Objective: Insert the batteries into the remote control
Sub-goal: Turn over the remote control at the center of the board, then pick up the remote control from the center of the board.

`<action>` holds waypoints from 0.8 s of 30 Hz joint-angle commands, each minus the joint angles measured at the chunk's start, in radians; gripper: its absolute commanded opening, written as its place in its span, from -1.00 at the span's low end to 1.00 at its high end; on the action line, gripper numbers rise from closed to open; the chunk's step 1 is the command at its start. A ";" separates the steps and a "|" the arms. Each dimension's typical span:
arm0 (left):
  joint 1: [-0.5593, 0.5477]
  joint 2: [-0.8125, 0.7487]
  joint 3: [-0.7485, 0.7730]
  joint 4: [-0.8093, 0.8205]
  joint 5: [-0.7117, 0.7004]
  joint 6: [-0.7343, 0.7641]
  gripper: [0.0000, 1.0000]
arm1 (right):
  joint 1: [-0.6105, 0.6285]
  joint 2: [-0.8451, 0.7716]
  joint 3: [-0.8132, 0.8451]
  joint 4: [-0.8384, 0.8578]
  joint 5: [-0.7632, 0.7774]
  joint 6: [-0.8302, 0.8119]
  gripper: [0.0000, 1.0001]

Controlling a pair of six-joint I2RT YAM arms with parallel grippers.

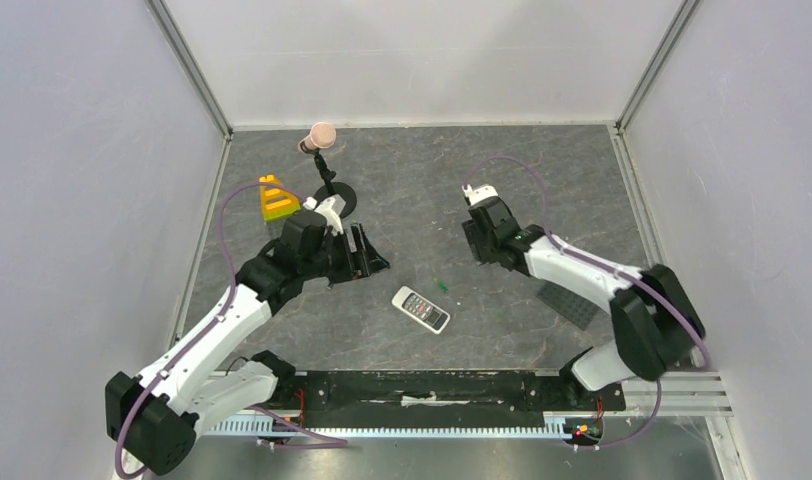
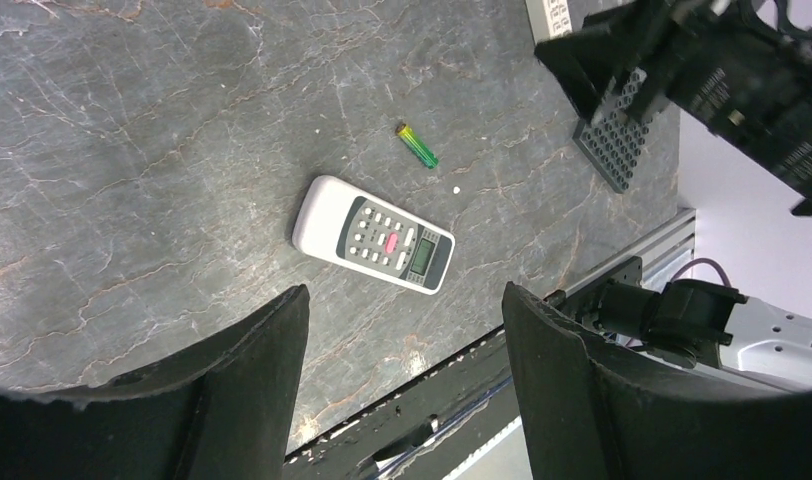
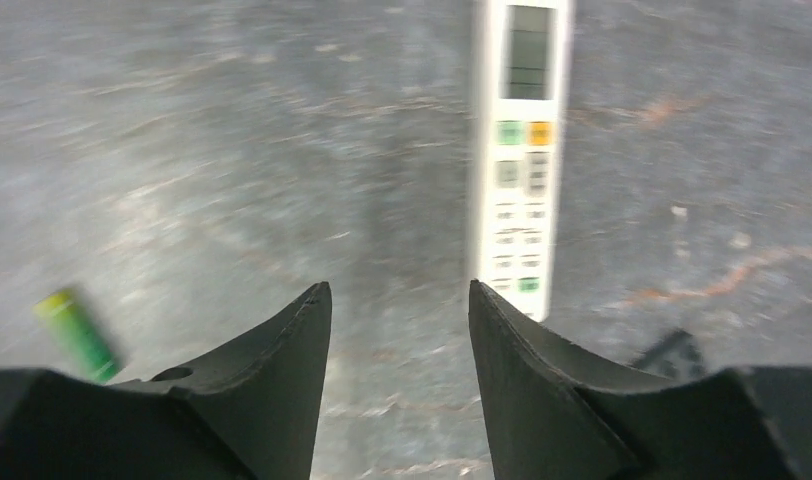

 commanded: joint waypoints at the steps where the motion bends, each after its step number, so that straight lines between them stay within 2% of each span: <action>1: 0.001 -0.049 -0.009 0.007 -0.036 -0.001 0.52 | 0.012 -0.159 -0.090 0.094 -0.404 -0.037 0.12; 3: 0.001 -0.063 -0.011 0.006 -0.061 -0.008 0.52 | 0.034 -0.213 -0.145 0.148 -0.514 -0.025 0.16; 6: 0.001 -0.086 -0.012 -0.001 -0.109 -0.028 0.52 | 0.100 -0.263 -0.214 0.213 -0.562 -0.001 0.32; 10: 0.001 -0.127 -0.009 -0.028 -0.183 -0.054 0.50 | 0.246 -0.251 -0.243 0.255 -0.516 -0.003 0.62; 14: 0.001 -0.171 -0.004 -0.055 -0.229 -0.056 0.50 | 0.333 -0.169 -0.222 0.241 -0.473 -0.012 0.78; 24: 0.001 -0.264 -0.012 -0.044 -0.259 -0.025 0.50 | 0.441 -0.023 -0.150 0.134 -0.377 -0.059 0.79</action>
